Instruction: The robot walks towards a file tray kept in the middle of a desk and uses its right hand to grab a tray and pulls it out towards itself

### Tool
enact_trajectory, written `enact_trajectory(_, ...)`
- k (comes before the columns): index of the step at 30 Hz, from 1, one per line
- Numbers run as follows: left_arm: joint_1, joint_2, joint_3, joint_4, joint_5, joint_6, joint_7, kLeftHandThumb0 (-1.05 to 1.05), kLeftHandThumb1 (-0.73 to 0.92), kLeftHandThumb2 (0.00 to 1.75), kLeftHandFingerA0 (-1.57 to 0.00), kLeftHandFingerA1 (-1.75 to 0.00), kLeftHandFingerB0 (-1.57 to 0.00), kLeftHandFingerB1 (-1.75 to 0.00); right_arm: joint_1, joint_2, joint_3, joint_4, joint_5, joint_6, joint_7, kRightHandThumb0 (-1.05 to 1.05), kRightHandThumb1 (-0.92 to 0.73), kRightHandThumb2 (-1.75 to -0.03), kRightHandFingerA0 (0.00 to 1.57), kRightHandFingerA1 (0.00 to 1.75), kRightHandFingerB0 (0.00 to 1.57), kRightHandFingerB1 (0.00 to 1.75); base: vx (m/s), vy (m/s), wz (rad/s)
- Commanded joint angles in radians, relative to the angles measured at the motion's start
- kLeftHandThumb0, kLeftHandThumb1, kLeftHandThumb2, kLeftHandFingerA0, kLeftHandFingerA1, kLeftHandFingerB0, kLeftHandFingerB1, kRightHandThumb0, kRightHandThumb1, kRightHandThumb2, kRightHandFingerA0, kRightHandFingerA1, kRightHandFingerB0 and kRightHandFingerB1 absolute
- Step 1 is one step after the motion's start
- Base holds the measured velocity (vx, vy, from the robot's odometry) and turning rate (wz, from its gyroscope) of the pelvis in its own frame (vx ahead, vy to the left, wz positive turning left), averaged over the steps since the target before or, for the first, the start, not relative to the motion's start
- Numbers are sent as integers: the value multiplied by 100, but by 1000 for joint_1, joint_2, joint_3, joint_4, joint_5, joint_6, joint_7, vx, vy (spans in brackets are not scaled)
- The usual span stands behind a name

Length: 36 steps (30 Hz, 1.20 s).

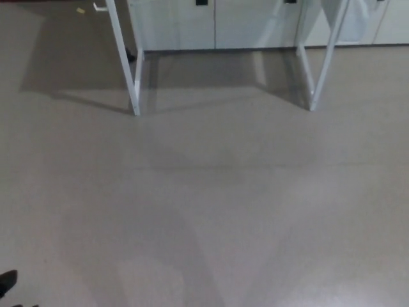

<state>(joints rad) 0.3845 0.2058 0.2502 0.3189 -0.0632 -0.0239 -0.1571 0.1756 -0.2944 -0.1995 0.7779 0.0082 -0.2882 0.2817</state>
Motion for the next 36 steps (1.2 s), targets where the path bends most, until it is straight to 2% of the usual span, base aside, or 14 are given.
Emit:
enact_trajectory(1, 16, 19, 6, 39, -1, -78, -16, -46, 71, 62, -27, -43, -18, -35, 25, -7, 3, 11, 15, -38, 11, -81, -45, -92, 45, 74, 19, 58, 312, -88, -2)
enact_trajectory(8, 32, 17, 6, 42, -4, -84, -21, -45, 72, 62, -26, -44, -17, -35, 42, -2, 6, 22, 5, -81, -11, -71, -43, -99, 60, 82, 11, 53, 329, 36, -13)
enact_trajectory(14, 36, 26, -2, 79, 12, -105, -17, -44, 73, 62, -25, -45, -18, -35, 58, -2, 9, 38, 5, -95, -14, -67, -42, -98, 54, 78, 9, 52, 457, 51, -21)
enact_trajectory(15, 43, 25, -1, 75, 7, -105, -21, -43, 73, 62, -26, -45, -19, -35, 59, -2, 7, 49, 9, -97, -9, -82, -61, -59, 47, 76, 23, 52, 450, -5, -10)
enact_trajectory(16, 43, 23, 2, 73, -4, -100, -26, -43, 73, 62, -26, -45, -19, -35, 54, -3, 6, 60, 12, -98, -8, -82, -61, -59, 47, 76, 23, 52, 361, 147, -5)
enact_trajectory(18, 59, 25, 0, 66, -1, -118, -28, -47, 71, 62, -25, -47, -19, -37, 51, -8, 15, 80, -1, -103, -15, -83, -61, -60, 46, 75, 22, 51, 355, 114, 2)
enact_trajectory(19, 64, 25, 1, 65, -3, -124, -31, -54, 55, 83, -21, -53, -15, -46, 47, -7, 14, 101, -2, -118, -21, -65, -40, -97, 52, 77, 10, 52, 352, 78, 7)
enact_trajectory(21, 48, 30, 0, 103, 7, -129, -18, -47, 70, 61, -29, -44, -20, -35, 43, -4, 8, 107, 14, -111, -5, -63, -40, -97, 52, 76, 10, 52, 346, 24, 11)
enact_trajectory(23, 50, 32, 2, 118, -6, -131, -35, -53, 55, 82, -22, -51, -15, -45, 70, -9, 17, 79, 2, -123, -7, -67, -42, -98, 55, 79, 11, 52, 392, -51, 17)
enact_trajectory(24, 46, 31, 3, 131, -9, -149, -39, -45, 70, 61, -27, -45, -19, -36, 74, -8, 17, 66, 4, -115, -8, -68, -42, -98, 55, 79, 10, 52, 486, -86, 28)
enact_trajectory(27, 47, 31, 1, 132, -2, -156, -32, -45, 69, 61, -29, -47, -21, -37, 71, -7, 17, 85, 6, -115, -9, -65, -41, -98, 55, 78, 11, 52, 513, -103, 26)
enact_trajectory(28, 47, 32, 1, 137, -2, -157, -34, -46, 70, 61, -29, -44, -20, -36, 72, -7, 19, 87, 3, -115, -14, -79, -62, -58, 48, 73, 24, 50, 487, -80, 25)
enact_trajectory(29, 48, 35, 1, 141, -4, -156, -40, -45, 70, 61, -27, -43, -20, -35, 71, -7, 19, 99, 4, -118, -15, -64, -41, -97, 53, 76, 11, 52, 484, -87, 12)
enact_trajectory(36, 59, 38, 0, 134, -1, -161, -46, -48, 69, 61, -27, -44, -21, -36, 88, -4, 22, 86, 10, -119, -7, -67, -41, -97, 54, 79, 10, 53, 344, -36, -13)
